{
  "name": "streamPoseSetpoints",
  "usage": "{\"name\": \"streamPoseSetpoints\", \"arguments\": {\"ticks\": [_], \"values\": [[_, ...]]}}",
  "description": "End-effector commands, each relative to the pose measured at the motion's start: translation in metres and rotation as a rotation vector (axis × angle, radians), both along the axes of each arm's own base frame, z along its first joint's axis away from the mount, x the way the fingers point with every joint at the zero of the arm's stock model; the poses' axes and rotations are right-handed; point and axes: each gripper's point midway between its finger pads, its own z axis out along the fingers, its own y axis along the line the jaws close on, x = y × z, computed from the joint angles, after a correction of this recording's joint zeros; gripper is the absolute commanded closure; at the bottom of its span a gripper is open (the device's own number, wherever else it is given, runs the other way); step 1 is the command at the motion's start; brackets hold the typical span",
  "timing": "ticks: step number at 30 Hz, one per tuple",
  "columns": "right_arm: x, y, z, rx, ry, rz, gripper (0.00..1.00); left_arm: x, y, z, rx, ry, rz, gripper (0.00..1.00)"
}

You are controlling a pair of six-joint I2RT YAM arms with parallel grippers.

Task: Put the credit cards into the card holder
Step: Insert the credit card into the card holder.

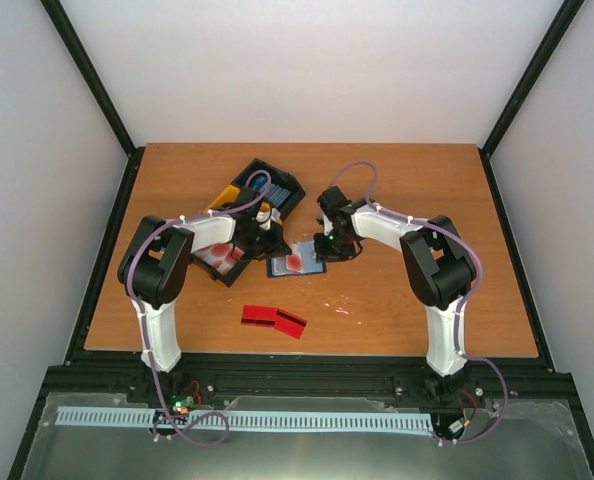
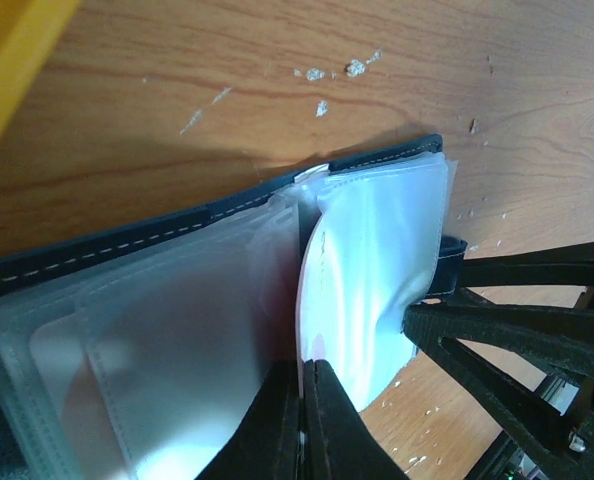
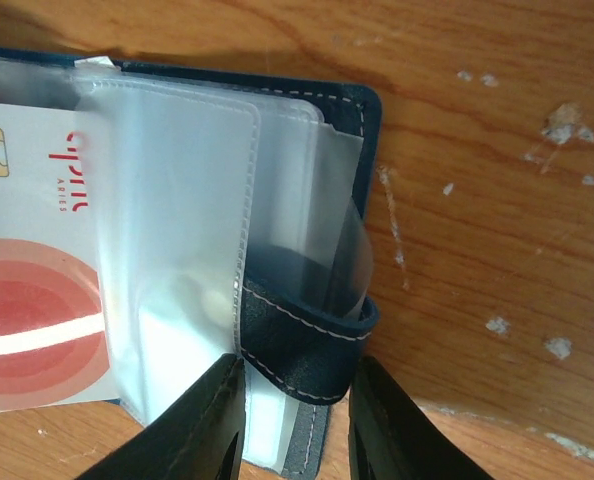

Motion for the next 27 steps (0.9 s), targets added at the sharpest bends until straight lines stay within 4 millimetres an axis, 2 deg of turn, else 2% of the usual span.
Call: {"name": "streamPoseSetpoints", "arguments": {"ticks": [1,5,9,11,16,24,27], "values": [[-0.043,-0.013,-0.068,-0.123,0.155,0.042,0.7,-0.004,0.005,-0.022,0.086,0.014,0.007,0.99],[-0.042,-0.013,-0.068,-0.122,0.152,0.039,0.7,0.002,0.005,-0.023,0.096,-0.012,0.022,0.97],[-0.042,-0.014,-0.068,-0.128,0.15,0.039,0.7,0.018,0.03,-0.02,0.267,-0.096,0.046,0.99],[-0.042,-0.014,-0.068,-0.127,0.15,0.039,0.7,0.022,0.037,-0.015,0.303,-0.133,0.049,0.99],[-0.041,-0.013,-0.068,-0.123,0.149,0.04,0.71,0.02,0.02,-0.011,0.199,-0.138,0.04,0.99],[-0.043,-0.01,-0.07,-0.112,0.16,0.042,0.71,-0.002,0.001,-0.02,0.106,-0.046,-0.038,0.99],[-0.043,-0.008,-0.07,-0.102,0.163,0.048,0.71,-0.007,-0.003,-0.016,0.078,-0.02,-0.046,0.94]]}}
